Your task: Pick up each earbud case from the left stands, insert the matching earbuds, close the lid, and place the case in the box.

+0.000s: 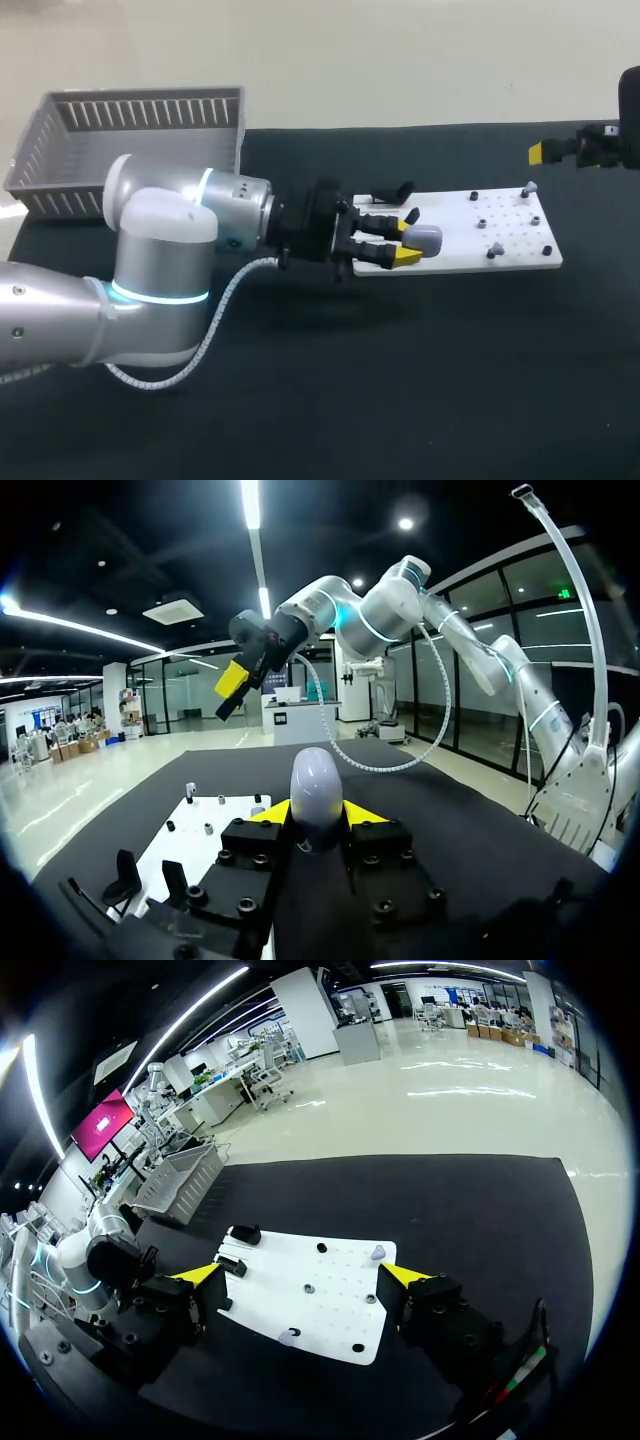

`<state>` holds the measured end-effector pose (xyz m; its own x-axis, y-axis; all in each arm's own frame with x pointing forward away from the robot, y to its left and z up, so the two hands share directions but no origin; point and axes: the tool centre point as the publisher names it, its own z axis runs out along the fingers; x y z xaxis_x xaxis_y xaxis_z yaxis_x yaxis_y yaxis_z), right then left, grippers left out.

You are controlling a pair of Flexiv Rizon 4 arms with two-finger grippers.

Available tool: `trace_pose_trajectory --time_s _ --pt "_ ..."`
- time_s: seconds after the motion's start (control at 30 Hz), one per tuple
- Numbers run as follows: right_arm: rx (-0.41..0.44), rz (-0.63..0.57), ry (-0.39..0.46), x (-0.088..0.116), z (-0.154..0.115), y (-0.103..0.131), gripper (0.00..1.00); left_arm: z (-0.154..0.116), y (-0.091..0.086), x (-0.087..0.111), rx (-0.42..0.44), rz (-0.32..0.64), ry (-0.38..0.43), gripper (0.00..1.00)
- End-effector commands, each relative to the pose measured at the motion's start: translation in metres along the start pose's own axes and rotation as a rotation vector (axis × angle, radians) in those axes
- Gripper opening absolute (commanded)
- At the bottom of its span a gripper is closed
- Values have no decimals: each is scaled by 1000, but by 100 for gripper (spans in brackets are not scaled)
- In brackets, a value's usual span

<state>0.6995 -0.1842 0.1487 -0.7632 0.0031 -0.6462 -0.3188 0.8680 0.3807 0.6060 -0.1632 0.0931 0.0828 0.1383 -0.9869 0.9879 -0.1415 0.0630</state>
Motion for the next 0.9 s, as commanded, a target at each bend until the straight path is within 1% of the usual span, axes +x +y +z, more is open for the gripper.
trace_pose_trajectory --time_s 0.03,0.57,0.73,0.8,0.9 --pt "1 0 0 0 -1 0 100 -2 0 2 0 3 -12 0" --pt "1 0 0 0 -1 0 100 -4 -1 3 -5 -2 -5 0" --pt "20 -60 12 30 -17 20 100 -4 -1 3 -5 -2 -5 0" --pt "-9 -67 4 40 -25 30 100 -4 -1 3 -5 -2 -5 0" --pt "-32 -100 6 55 -40 50 100 -4 -1 3 -5 -2 -5 0"
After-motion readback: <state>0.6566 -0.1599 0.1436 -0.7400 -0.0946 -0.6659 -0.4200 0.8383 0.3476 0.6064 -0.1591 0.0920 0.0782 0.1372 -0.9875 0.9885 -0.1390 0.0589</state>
